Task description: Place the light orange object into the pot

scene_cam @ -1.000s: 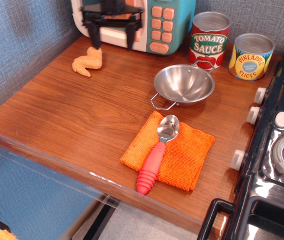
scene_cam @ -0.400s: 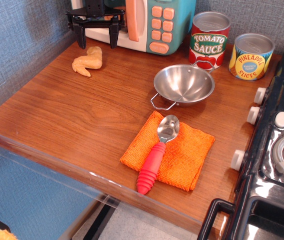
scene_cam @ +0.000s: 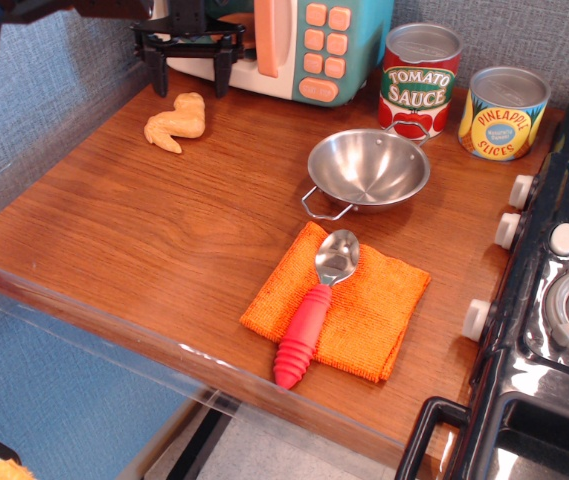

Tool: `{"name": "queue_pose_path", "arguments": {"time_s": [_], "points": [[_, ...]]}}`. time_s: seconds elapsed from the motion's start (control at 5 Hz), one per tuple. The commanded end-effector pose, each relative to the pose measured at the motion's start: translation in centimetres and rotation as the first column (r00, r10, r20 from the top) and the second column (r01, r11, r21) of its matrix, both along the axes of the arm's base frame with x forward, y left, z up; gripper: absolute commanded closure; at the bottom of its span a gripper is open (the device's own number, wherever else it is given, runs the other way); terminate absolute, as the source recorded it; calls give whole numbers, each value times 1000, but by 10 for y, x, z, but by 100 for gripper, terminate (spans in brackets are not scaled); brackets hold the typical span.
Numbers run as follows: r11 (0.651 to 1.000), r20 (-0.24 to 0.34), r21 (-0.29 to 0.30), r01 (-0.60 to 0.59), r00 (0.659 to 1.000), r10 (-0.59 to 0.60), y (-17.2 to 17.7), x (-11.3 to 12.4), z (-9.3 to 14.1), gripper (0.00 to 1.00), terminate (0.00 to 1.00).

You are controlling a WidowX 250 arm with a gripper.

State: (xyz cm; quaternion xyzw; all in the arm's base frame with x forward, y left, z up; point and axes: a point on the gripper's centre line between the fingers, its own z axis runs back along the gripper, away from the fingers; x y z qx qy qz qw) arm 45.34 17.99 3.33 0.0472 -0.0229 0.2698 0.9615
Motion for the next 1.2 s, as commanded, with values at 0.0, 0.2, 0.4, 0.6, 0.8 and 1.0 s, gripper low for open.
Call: {"name": "queue_pose_path", "arguments": {"time_s": [0.0,0.2,0.4,0.6,0.8,1.0], "points": [[999,30,17,34,999,-34,-14,-11,18,0,0],[999,36,8,44,998,-44,-21,-15,18,0,0],[999,62,9,36,997,-37,-25,-17,22,100,0],[1000,113,16,27,993,-28,-25,-12,38,100,0],[999,195,38,30,980,-37,-35,-10,84,100,0],[997,294,-4,74,953,-70,-71,-14,131,100,0]]}}
